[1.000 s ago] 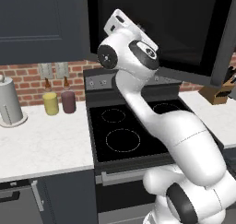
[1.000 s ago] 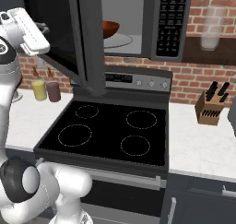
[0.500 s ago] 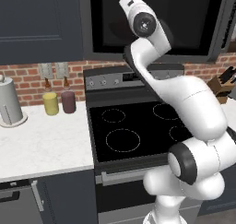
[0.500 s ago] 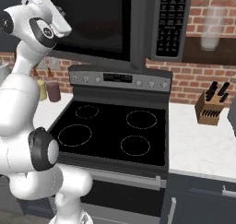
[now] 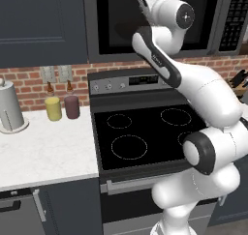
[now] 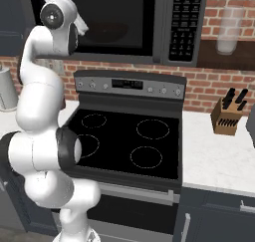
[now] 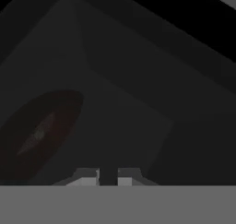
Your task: Open the microwave, place the bowl with waffle inside the microwave, then close the microwave door and turn it on.
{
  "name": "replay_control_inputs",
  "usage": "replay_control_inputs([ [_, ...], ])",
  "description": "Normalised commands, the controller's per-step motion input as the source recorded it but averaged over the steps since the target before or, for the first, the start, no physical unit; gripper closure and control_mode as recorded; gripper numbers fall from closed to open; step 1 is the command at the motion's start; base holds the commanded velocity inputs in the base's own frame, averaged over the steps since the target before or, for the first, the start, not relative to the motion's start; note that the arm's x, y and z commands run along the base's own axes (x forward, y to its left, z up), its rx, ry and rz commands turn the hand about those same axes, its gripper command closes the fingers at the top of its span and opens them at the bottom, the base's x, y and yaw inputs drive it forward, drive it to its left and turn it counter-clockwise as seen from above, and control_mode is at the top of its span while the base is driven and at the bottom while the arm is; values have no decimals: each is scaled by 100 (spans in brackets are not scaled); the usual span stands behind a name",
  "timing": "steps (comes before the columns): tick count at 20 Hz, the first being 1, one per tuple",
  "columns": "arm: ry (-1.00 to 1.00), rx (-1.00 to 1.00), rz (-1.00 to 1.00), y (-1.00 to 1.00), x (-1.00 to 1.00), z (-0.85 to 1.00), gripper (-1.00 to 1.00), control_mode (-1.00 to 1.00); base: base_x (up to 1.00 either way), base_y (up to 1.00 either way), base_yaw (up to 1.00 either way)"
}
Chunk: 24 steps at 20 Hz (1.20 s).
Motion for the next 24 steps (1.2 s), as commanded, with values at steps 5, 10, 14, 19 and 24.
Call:
replay_control_inputs([
  [5,1,2,18,0,99,-24,100,-100,0,0,0],
  [10,-1,0,2,-1,32,-45,100,-100,0,0,0],
  [14,4,0,0,-34,-77,-43,100,-100,0,0,0],
  [19,-4,4,-1,-69,-100,-17,100,-100,0,0,0],
  [24,-5,14,0,-84,-100,0,100,-100,0,0,0],
])
